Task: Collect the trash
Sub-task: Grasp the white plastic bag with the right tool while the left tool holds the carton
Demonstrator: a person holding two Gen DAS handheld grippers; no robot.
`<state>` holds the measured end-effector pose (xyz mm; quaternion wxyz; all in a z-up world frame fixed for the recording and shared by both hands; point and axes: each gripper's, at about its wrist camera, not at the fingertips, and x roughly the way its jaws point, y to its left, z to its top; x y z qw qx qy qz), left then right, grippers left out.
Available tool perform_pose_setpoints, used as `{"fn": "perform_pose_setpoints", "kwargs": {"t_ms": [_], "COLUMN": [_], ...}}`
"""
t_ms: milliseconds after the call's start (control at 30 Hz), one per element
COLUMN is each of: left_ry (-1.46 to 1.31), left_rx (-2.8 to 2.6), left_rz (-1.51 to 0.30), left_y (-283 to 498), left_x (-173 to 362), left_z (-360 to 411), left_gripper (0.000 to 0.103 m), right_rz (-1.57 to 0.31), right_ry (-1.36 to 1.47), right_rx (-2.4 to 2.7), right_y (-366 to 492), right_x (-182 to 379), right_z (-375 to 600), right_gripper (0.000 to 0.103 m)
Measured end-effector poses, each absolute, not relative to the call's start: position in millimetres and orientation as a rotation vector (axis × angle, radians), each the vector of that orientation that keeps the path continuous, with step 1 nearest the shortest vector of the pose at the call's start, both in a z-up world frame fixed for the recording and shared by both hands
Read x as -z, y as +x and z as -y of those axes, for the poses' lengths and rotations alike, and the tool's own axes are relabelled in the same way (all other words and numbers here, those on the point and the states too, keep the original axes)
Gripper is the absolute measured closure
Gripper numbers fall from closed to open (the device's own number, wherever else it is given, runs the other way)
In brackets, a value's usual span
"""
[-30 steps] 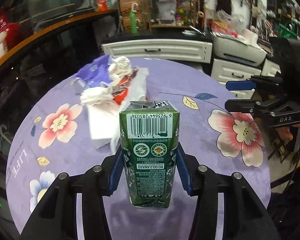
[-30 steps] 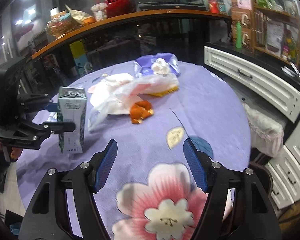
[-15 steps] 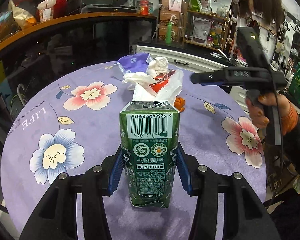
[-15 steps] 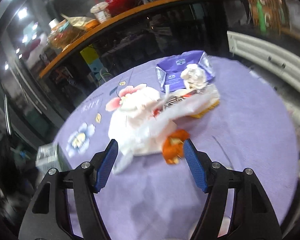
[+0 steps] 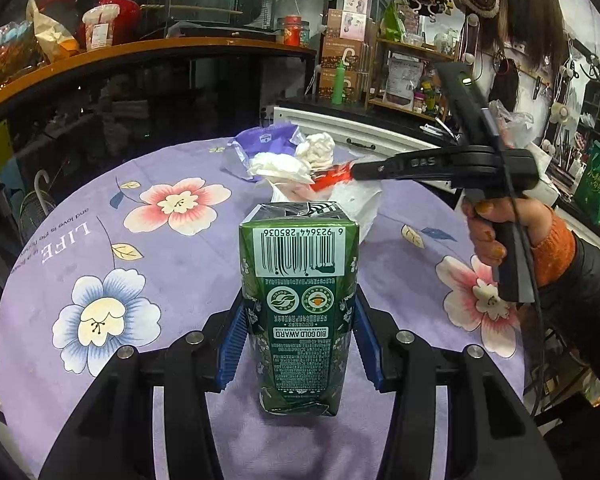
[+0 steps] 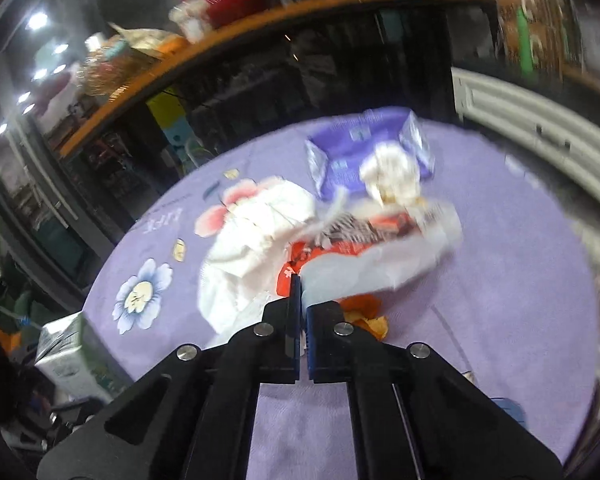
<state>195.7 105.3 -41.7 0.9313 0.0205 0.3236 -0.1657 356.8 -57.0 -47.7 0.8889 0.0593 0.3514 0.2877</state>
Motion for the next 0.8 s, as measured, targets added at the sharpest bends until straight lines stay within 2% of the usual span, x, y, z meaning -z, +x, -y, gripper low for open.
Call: {"fn": "perform_pose_setpoints", "kwargs": {"t_ms": [200, 367, 800], "left_ry": [0.031, 0.02, 0.027], "left_rx": [0.343, 0.393, 0.613], "left_rz": [-0.63, -0.599, -0.556], "left_y": [192.9, 185.3, 177.5], "left_x": [32.9, 20.6, 8.4], "left_z": [-91.2, -66.9, 49.8], "left_gripper": [0.055, 0.055, 0.055], "right_rz": [-0.571, -0.516, -0.51], "right_ry": [0.039, 0.031, 0.096], "right_rx": [-0.626, -0.61, -0.394], "right_y": [312.8, 277.9, 200.1], "right_x": [-3.0, -26.5, -19.5], "right_z": [77.0, 111.3, 261.4], "right_gripper": [0.101, 0.101, 0.101]}}
